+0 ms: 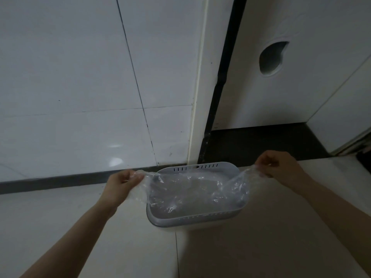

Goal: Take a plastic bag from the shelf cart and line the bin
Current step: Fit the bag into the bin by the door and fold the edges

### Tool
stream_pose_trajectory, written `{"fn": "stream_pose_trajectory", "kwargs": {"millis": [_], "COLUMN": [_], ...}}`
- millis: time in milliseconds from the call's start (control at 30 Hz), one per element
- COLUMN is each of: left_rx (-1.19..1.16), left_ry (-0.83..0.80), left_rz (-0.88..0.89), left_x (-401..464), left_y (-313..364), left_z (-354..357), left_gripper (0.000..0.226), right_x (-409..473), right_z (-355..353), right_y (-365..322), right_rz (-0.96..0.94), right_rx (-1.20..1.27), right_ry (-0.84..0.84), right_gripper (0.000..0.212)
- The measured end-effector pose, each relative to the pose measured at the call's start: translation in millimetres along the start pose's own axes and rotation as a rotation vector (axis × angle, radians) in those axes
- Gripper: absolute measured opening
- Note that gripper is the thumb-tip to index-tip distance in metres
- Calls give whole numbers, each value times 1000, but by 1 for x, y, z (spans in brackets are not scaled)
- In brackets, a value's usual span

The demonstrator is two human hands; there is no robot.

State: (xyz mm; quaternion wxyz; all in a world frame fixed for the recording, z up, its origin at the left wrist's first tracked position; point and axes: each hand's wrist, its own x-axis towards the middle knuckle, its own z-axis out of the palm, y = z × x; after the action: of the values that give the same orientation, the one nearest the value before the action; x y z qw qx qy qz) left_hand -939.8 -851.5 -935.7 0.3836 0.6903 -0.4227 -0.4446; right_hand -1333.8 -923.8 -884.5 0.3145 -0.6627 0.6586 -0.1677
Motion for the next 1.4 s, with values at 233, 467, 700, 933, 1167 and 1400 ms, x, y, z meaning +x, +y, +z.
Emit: {"fn": "stream_pose_trajectory", "kwargs": {"millis": [233,467,700,933,1167,1400], "left_rx": [37,169,250,215,267,320], "left_ry": [-217,-264,-103,-54,4,-40], "left_rz": [71,119,170,204,225,125], "left_x": [8,8,16,26,43,45], "left_y": [12,21,13,7,-10,-31], "left_z": [-8,-4,-7,2,14,34], "left_gripper": [22,24,9,16,14,19], "right_x": [2,1,1,29,65,86], "right_z": [-24,18,95,99,110,104], "right_y": [-8,-103,-133,-107,-87,-71], "right_rz": [52,-341,-450,-437,-352,-130], "right_rx": [49,-175,-667,-380,-242,-128], "right_ry": [-260,-321,-320,-121,-144,-376], "right_gripper": [41,40,16,10,14,27]}}
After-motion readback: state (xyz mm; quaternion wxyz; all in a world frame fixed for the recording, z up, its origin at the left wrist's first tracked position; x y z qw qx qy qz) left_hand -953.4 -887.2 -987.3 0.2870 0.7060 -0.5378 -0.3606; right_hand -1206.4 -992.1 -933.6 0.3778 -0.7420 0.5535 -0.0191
